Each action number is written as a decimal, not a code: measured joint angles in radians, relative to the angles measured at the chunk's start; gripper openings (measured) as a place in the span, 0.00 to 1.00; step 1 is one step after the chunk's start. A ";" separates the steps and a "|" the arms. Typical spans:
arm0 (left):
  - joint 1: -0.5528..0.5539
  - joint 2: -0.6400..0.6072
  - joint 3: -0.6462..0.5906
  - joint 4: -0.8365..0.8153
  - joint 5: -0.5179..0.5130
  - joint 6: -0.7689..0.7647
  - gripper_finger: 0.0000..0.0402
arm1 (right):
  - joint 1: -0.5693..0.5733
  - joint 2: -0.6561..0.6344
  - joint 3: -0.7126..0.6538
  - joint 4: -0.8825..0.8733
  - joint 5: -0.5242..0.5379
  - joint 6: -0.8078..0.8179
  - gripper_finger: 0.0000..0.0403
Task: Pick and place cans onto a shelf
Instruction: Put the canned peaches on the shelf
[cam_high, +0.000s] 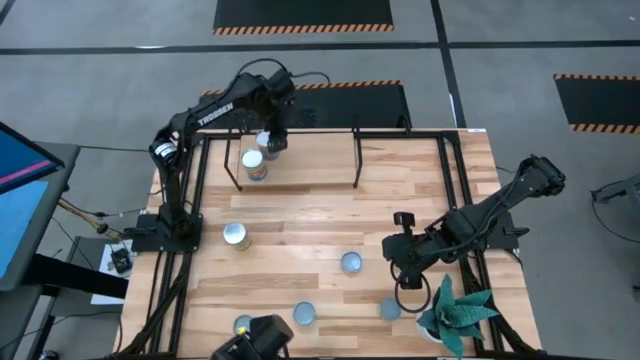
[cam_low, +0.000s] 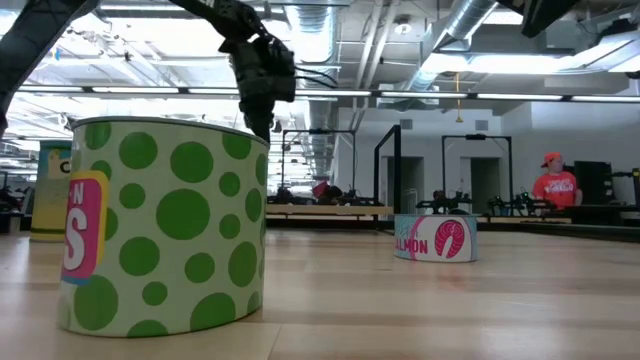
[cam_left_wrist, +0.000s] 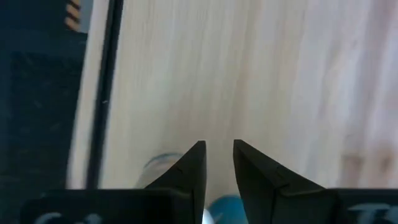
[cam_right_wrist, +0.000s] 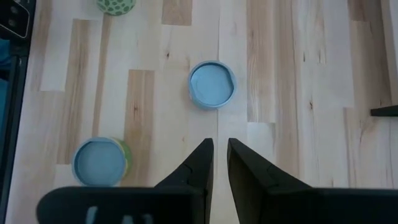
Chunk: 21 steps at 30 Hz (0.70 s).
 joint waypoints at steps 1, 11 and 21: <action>-0.012 0.000 0.000 0.002 -0.030 0.017 0.16 | 0.000 0.000 0.000 0.000 0.000 0.000 0.17; -0.041 0.098 0.001 0.005 -0.129 0.069 0.15 | 0.000 0.000 0.000 -0.005 0.000 0.001 0.17; -0.021 0.128 0.001 -0.044 -0.211 0.078 0.15 | 0.000 0.000 0.000 -0.012 0.000 0.001 0.17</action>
